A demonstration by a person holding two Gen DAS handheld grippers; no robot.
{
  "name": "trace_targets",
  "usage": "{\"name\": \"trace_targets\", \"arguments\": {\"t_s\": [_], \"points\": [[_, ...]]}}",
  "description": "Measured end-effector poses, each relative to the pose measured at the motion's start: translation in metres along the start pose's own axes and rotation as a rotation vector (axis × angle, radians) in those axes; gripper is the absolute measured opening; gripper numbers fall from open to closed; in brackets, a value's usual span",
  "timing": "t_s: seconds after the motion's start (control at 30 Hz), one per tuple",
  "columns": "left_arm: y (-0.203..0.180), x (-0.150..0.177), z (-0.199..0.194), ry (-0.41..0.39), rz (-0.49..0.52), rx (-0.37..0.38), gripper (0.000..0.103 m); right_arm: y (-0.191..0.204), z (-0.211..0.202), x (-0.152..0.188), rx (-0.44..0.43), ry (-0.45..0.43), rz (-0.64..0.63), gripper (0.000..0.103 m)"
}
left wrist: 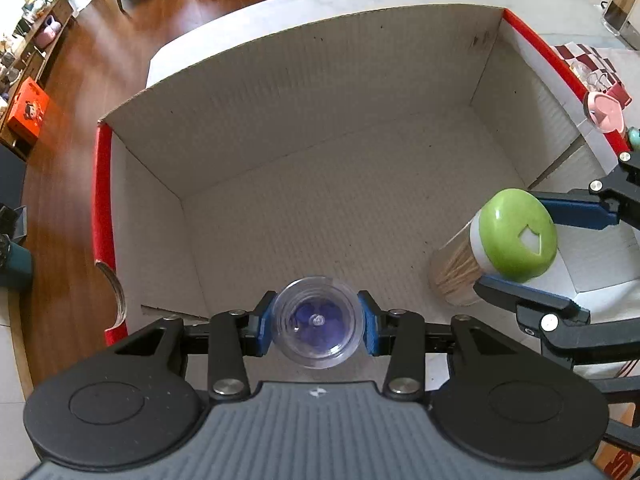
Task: Organize rigid objects
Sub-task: 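Carry both jars into the cardboard box and lower them onto its floor, then open both tools, release the jars and withdraw from the box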
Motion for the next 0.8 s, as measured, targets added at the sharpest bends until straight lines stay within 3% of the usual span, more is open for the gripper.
{"name": "trace_targets", "arguments": {"t_s": [0.2,0.3,0.53,0.63,0.77,0.8], "points": [[-0.001,0.004,0.000,0.002,-0.004,-0.013,0.044,-0.007,-0.008,0.001,-0.034,-0.011,0.035,0.050],[-0.001,-0.001,0.002,-0.010,0.000,-0.017,0.056,-0.012,-0.015,0.000,-0.057,-0.035,0.049,0.056],[-0.013,0.010,-0.016,-0.051,0.026,-0.052,0.061,-0.019,-0.034,0.003,-0.079,-0.084,0.063,0.064],[-0.015,0.011,-0.028,-0.082,0.012,-0.072,0.068,-0.021,-0.045,0.009,-0.076,-0.105,0.070,0.065],[-0.015,0.022,-0.043,-0.132,-0.020,-0.084,0.068,-0.026,-0.060,0.014,-0.082,-0.134,0.088,0.073],[-0.015,0.025,-0.047,-0.145,-0.030,-0.085,0.068,-0.028,-0.065,0.017,-0.088,-0.141,0.098,0.079]]}}
Point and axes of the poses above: each gripper's, at about its wrist camera, not at the fingertips, and z roughly the way its jaws point, y to its left, x to its underside, the point moved 2 cm from there along z, roughly the way its jaws point, and after that the axes turned 7 degrees about y, right-handed, at the moved point
